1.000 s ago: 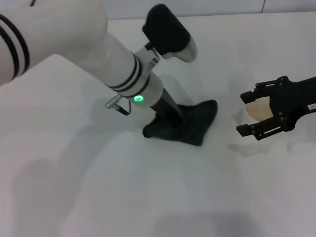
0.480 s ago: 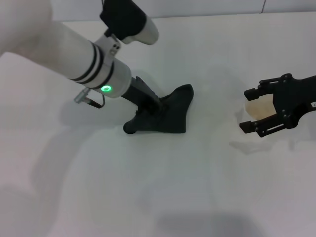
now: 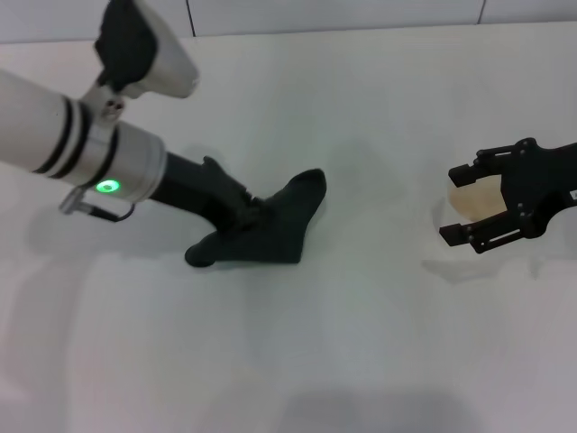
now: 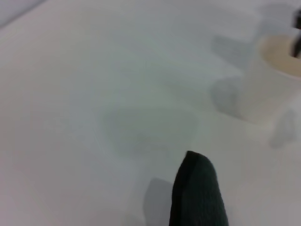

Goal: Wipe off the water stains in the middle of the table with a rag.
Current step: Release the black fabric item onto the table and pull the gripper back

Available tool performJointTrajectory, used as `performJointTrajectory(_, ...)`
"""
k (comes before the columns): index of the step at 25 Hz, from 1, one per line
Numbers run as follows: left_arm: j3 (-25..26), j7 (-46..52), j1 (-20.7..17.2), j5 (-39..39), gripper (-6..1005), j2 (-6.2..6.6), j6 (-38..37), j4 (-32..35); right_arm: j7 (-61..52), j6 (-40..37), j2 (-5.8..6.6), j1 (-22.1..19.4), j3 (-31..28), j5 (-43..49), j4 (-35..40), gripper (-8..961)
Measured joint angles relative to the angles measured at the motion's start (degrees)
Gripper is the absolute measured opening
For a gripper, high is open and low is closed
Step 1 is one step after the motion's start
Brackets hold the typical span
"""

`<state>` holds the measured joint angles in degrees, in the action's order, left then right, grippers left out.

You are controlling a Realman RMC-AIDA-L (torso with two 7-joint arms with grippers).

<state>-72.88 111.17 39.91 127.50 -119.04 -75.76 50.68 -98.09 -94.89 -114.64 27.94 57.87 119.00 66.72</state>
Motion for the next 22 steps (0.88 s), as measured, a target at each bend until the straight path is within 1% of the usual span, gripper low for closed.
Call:
performJointTrajectory(3, 3.2, -3.8, -0.9, 0.0, 69, 0.05, -4.3, 0.1, 0.0, 0.2, -0.03, -0.1, 0.0, 0.0, 0.0, 872)
performJointTrajectory(5, 4.9, -4.6, -1.4, 0.0, 88, 0.06, -6.3, 0.8, 0.0, 0.2, -0.09, -0.2, 0.0, 0.0, -0.1, 872)
performJointTrajectory(8, 5.8, -4.8, -3.2, 0.0, 117, 0.05, -7.7, 3.4, 0.0, 0.2, -0.21, -0.2, 0.0, 0.0, -0.3, 872)
performJointTrajectory(11, 5.9, -4.6, -5.2, 0.1, 174, 0.04, -8.3, 6.3, 0.0, 0.2, -0.23, -0.2, 0.0, 0.0, -0.3, 872)
performJointTrajectory(16, 6.0, -4.8, -7.5, 0.0, 270, 0.04, -8.6, 9.4, 0.0, 0.2, -0.27, -0.3, 0.0, 0.0, -0.5, 872)
performJointTrajectory(19, 6.2, -6.4, -9.8, -0.3, 327, 0.04, -8.5, 12.1, 0.0, 0.2, -0.31, -0.7, 0.0, -0.2, -0.5, 872)
performJointTrajectory(22, 6.7, -10.2, -12.9, -2.5, 443, 0.03, -9.2, 15.1, 0.1, 0.2, -0.29, -1.4, -0.3, -0.6, -0.2, 872)
